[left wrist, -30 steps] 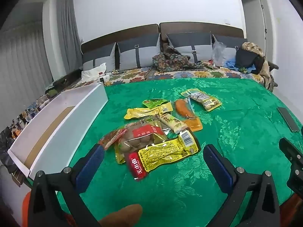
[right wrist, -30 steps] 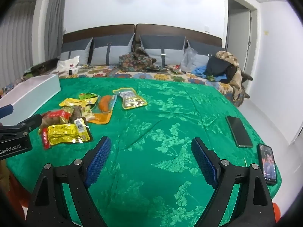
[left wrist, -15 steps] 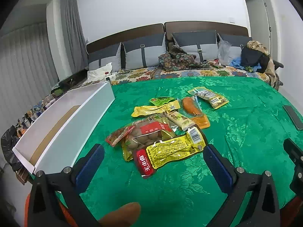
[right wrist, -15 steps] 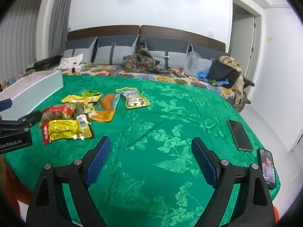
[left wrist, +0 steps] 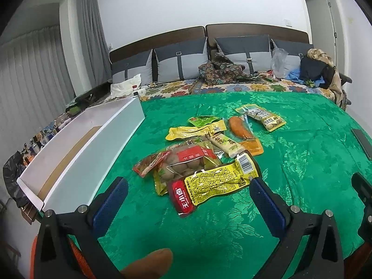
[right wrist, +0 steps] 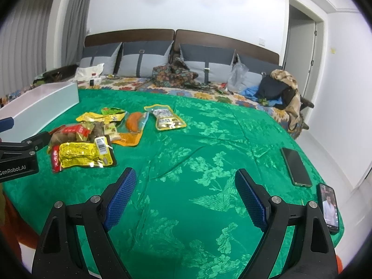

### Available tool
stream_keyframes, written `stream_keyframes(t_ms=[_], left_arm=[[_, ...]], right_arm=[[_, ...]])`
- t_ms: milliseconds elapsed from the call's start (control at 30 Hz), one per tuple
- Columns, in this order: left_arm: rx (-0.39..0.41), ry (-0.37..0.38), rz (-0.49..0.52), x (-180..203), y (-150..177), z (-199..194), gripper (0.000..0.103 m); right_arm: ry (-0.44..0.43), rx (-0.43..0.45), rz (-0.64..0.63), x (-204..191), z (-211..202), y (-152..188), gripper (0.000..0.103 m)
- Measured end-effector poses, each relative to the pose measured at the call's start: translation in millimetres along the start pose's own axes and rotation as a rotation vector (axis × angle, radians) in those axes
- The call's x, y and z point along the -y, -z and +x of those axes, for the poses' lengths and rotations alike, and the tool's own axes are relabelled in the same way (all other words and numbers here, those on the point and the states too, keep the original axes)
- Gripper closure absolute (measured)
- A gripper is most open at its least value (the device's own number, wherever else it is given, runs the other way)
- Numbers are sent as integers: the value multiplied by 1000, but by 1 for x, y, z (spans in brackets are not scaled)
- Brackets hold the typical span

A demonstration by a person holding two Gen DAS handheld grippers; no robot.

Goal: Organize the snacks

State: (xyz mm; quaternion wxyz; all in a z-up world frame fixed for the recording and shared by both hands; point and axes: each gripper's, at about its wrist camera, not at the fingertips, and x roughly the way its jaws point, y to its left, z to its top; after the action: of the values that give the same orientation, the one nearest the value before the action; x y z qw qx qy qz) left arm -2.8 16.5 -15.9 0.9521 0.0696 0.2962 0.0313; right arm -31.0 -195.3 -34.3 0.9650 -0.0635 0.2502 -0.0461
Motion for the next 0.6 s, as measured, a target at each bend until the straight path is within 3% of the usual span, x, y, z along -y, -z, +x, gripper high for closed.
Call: stream_keyframes(t_ms=[600], left_arm=[[-16,0,5,-1,5,6,0]], right_arm=[[-4,-8,-5,-2,2,2,14]])
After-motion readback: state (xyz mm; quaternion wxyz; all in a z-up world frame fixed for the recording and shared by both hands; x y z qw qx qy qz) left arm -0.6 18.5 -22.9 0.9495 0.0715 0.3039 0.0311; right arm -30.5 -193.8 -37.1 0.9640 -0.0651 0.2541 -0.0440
